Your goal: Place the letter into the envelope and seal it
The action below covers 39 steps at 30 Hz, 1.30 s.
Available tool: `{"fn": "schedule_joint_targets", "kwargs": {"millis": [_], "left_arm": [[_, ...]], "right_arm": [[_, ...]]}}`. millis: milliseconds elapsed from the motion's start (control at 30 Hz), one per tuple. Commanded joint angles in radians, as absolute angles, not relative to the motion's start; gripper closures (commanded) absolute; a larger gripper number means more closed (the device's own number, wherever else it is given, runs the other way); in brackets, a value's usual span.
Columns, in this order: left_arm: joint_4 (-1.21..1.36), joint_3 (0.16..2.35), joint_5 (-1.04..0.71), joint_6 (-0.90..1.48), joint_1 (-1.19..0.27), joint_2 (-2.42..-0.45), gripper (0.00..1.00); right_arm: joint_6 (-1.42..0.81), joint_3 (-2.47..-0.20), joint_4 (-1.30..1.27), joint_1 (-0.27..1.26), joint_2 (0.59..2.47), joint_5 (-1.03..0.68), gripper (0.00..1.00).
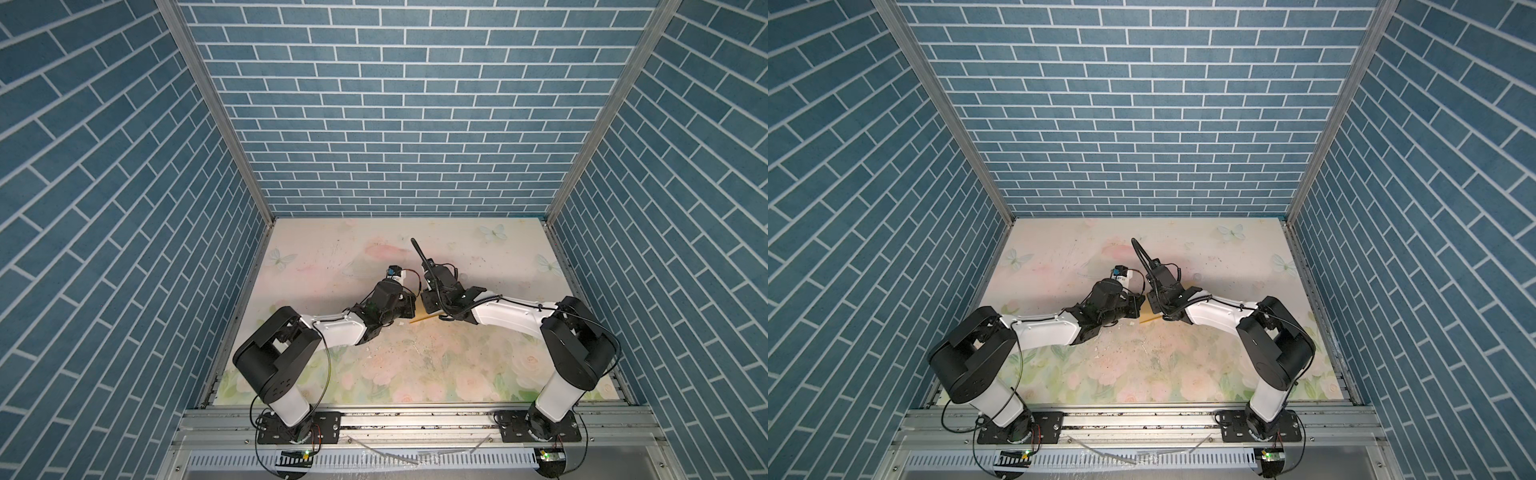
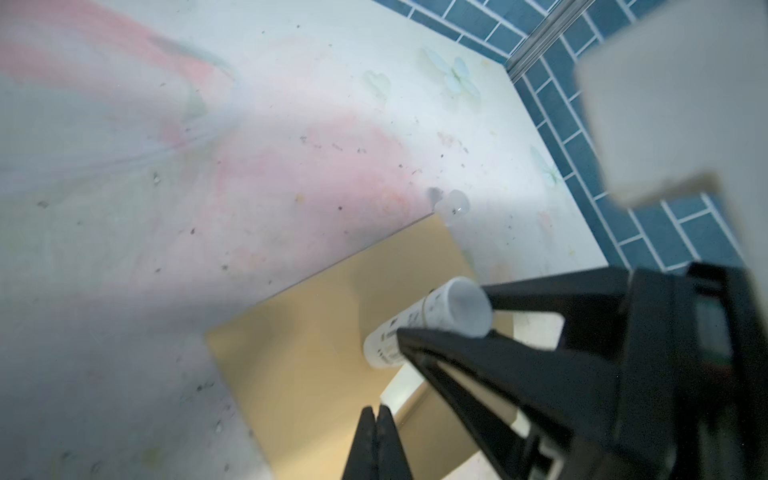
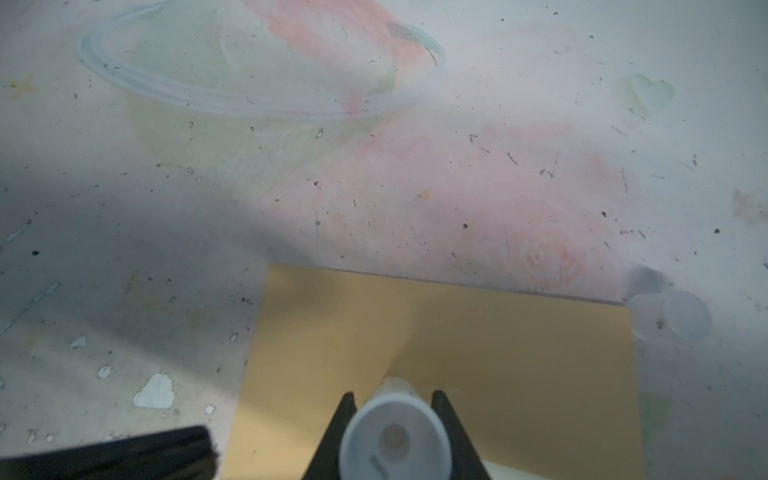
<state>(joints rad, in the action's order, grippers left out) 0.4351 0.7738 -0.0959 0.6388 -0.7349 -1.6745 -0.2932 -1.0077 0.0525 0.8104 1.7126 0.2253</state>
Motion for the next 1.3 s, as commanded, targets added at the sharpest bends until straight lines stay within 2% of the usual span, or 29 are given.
{"fn": "schedule_joint_targets", "kwargs": {"millis": [0, 500, 933, 1267], "left_arm": [[0.414, 0.804, -0.139, 0.645, -0.717, -1.752, 1.0], [0.331, 0.873, -0.123, 0.685, -0.713, -1.876, 1.0], [0.105, 0.925, -0.035, 0.698, -0.713, -1.901, 1.0], [0.034, 0.924, -0.001, 0.706, -0.713, -1.924, 1.0]], "right_arm": [[-0.334, -0.956, 0.075, 0.811, 1.702, 0.184, 1.0], [-0.333, -0.944, 0.06, 0.81, 1.7, 0.184, 1.0], [-0.331, -0.932, 0.057, 0.781, 1.679, 0.188, 1.0], [-0.33, -0.924, 0.05, 0.764, 1.676, 0.184, 1.0]]}}
